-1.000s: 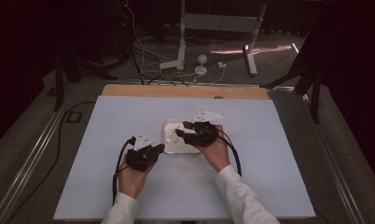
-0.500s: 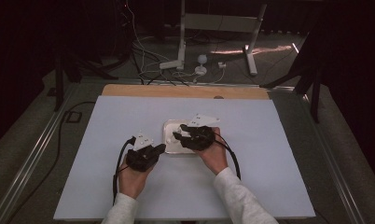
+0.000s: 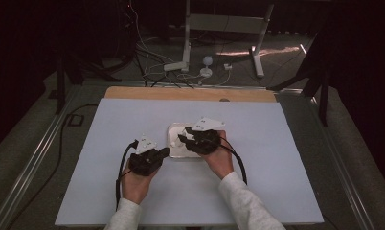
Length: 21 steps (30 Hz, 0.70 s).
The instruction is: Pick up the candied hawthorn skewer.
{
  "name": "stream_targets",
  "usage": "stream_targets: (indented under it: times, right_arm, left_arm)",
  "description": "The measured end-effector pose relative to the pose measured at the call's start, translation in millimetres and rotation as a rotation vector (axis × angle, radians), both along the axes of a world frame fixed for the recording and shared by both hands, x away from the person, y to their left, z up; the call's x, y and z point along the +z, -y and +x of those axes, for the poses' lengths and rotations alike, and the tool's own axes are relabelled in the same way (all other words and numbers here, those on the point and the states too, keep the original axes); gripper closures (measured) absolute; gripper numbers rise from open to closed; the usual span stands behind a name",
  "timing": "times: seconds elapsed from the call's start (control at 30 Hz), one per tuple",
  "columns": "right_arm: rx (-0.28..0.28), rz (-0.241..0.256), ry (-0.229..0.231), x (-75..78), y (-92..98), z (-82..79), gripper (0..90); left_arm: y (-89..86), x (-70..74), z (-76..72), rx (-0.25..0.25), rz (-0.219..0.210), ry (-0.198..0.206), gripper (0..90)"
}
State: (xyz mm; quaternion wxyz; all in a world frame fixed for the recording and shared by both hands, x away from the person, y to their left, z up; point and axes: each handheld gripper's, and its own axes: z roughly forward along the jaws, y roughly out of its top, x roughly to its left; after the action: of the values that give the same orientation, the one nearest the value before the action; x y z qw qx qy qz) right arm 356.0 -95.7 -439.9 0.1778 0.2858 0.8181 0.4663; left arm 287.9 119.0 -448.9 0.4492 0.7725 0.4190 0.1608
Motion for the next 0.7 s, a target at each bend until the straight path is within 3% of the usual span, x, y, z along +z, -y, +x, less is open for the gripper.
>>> stream_targets:
  times: [0.43,0.7]
  right_arm:
    - [0.016,0.008,-0.008,-1.2,1.0,-1.3,65.8]
    - [-0.007,0.080,-0.100,-3.9,6.8,0.4,49.7]
  left_arm:
    - [0.8,0.3,-0.2,0.001,-0.002,0.006,90.0]
    - [-1.0,1.2,-1.2,0.015,-0.009,0.019,90.0]
